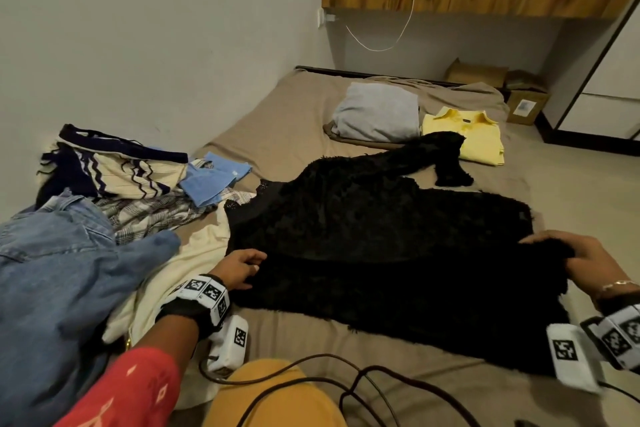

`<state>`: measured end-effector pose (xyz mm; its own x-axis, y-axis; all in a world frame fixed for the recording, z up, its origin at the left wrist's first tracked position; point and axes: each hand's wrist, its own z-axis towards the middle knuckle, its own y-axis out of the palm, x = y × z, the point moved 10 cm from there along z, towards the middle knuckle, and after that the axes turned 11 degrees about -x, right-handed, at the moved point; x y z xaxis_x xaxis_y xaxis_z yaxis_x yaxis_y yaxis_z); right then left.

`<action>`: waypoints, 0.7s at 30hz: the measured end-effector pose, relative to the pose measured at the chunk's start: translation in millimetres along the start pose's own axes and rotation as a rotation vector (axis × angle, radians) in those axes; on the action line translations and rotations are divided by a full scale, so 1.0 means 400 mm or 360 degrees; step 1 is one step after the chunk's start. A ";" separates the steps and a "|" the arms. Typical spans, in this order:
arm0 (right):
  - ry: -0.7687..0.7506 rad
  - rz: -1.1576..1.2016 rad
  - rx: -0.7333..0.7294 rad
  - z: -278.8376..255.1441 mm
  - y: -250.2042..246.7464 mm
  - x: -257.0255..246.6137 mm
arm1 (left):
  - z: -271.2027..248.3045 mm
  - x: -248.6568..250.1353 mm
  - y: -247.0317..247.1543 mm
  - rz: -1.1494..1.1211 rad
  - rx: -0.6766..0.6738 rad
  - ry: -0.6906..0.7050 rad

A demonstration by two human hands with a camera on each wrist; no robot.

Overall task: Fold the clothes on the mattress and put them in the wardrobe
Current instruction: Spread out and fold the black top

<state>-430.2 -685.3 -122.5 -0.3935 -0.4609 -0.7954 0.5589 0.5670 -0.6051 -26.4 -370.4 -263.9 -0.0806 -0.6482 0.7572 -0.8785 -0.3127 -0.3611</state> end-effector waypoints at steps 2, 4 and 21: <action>-0.0079 -0.0108 0.0022 -0.012 -0.005 -0.002 | 0.001 0.001 -0.012 0.0000 0.0061 0.0036; -0.0141 -0.0257 0.0024 -0.026 -0.003 -0.002 | 0.004 0.001 -0.024 -0.0021 0.0091 0.0070; 0.0476 -0.0667 0.0235 -0.160 0.019 0.199 | -0.045 0.109 -0.005 0.0872 0.0310 0.0388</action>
<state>-504.0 -674.1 -192.8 -0.7837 -0.4002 -0.4751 0.3979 0.2639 -0.8787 -36.5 -385.4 -220.2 -0.6200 -0.5802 0.5282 -0.5790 -0.1160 -0.8070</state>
